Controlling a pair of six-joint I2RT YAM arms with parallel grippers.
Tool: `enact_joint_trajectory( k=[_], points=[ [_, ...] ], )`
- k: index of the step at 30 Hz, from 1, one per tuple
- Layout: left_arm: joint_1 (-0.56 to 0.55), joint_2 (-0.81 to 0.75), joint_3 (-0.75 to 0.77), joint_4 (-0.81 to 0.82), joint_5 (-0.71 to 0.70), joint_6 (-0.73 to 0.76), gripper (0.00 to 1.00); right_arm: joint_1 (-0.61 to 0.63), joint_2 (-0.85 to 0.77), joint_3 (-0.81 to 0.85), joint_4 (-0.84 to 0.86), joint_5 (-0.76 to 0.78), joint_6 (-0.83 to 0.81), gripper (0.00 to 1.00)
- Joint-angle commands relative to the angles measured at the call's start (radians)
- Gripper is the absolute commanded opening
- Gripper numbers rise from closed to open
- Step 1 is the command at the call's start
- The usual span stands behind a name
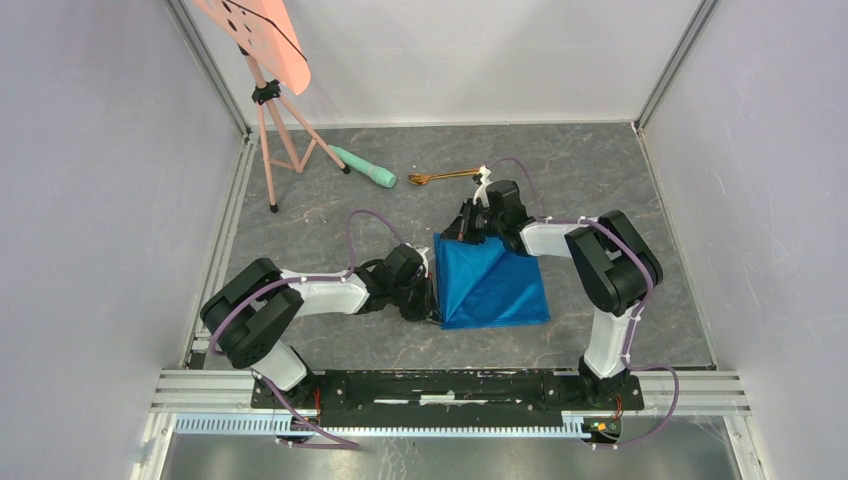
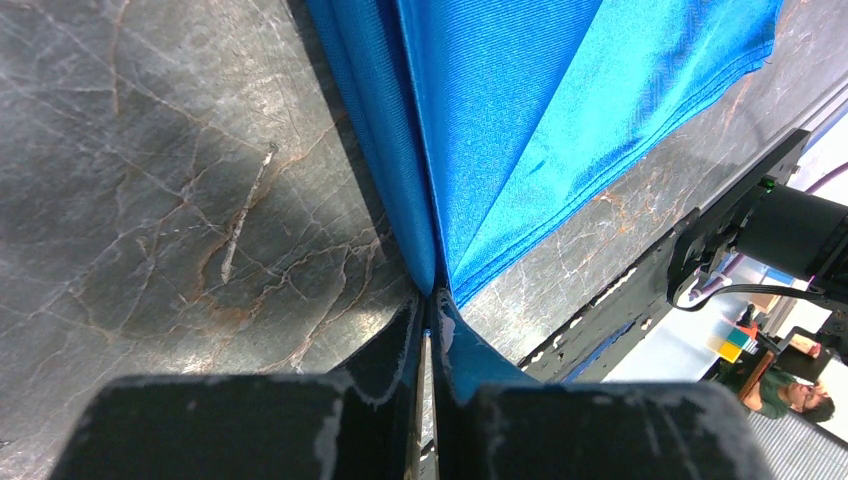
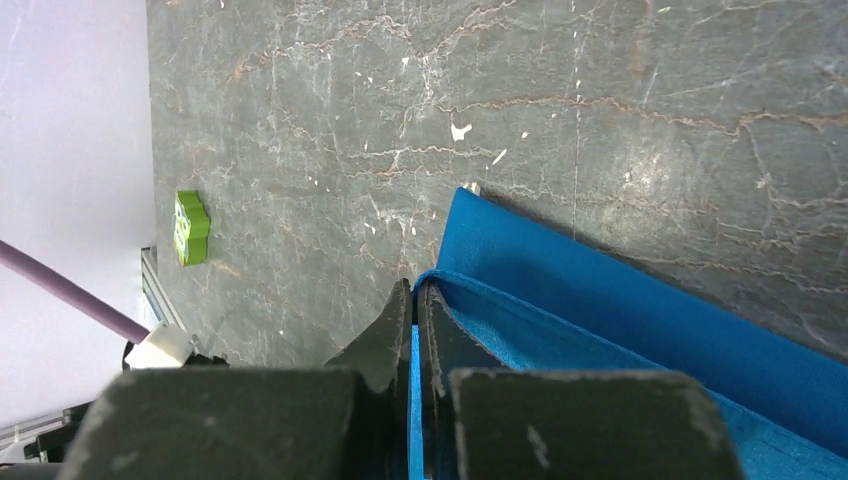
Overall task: Fold the napkin into a case and place the utensils inside
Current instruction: Fold the top corner of the square-folded napkin at the center of the board.
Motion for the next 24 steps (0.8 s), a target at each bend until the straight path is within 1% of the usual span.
enact_joint_trajectory(
  k=[1, 24],
  points=[
    [-0.013, 0.046, -0.048, -0.101, -0.099, 0.013, 0.09, 0.005, 0.031, 0.051, 0.018, 0.021, -0.026, 0.0],
    [-0.015, 0.037, -0.051, -0.096, -0.098, 0.018, 0.1, 0.002, 0.109, 0.092, 0.011, 0.046, -0.051, 0.01]
  ],
)
